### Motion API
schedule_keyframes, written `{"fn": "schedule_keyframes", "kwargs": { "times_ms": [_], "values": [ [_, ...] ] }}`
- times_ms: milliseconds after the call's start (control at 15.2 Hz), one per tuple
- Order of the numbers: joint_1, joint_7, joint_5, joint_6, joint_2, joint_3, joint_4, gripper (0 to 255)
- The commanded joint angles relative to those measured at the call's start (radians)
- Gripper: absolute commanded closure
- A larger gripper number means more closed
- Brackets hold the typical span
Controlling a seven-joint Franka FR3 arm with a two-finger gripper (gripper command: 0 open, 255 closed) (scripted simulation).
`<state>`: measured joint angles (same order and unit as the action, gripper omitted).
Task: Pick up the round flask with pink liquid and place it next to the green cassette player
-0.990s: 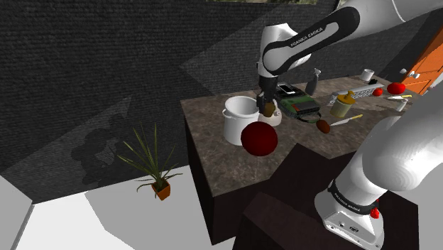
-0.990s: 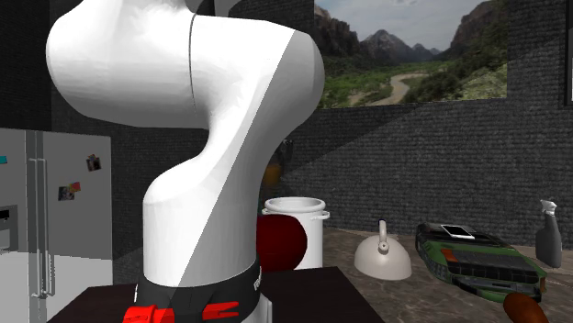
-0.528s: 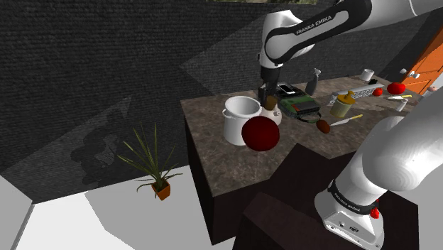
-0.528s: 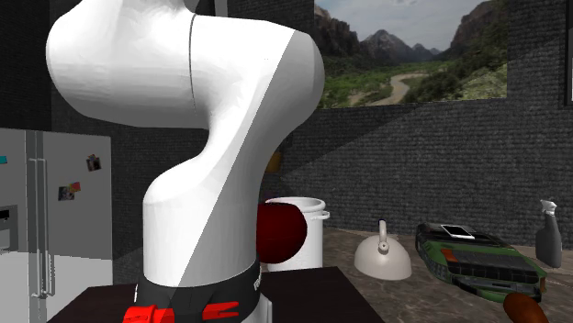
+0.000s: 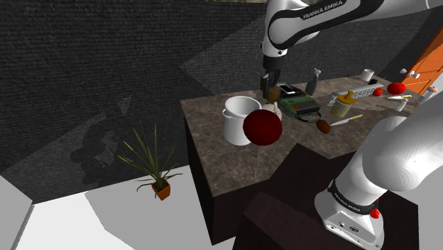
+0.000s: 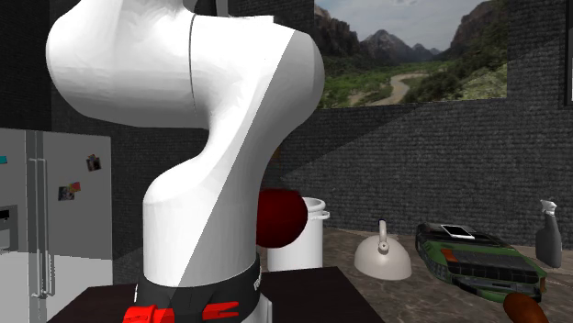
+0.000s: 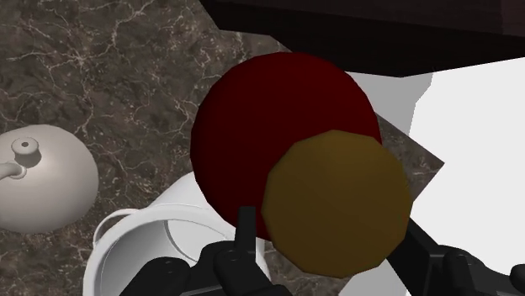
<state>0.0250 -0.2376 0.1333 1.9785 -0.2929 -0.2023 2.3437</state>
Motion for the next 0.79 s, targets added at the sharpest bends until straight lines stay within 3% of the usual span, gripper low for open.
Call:
{"fn": "schedule_keyframes", "kwargs": {
  "times_ms": [0,726],
  "values": [
    [-0.001,0.001,-0.001,-0.028,-0.009,0.003,-0.023,255],
    [-0.004,-0.006,-0.005,-0.18,-0.04,0.012,-0.144,255]
  ]
}}
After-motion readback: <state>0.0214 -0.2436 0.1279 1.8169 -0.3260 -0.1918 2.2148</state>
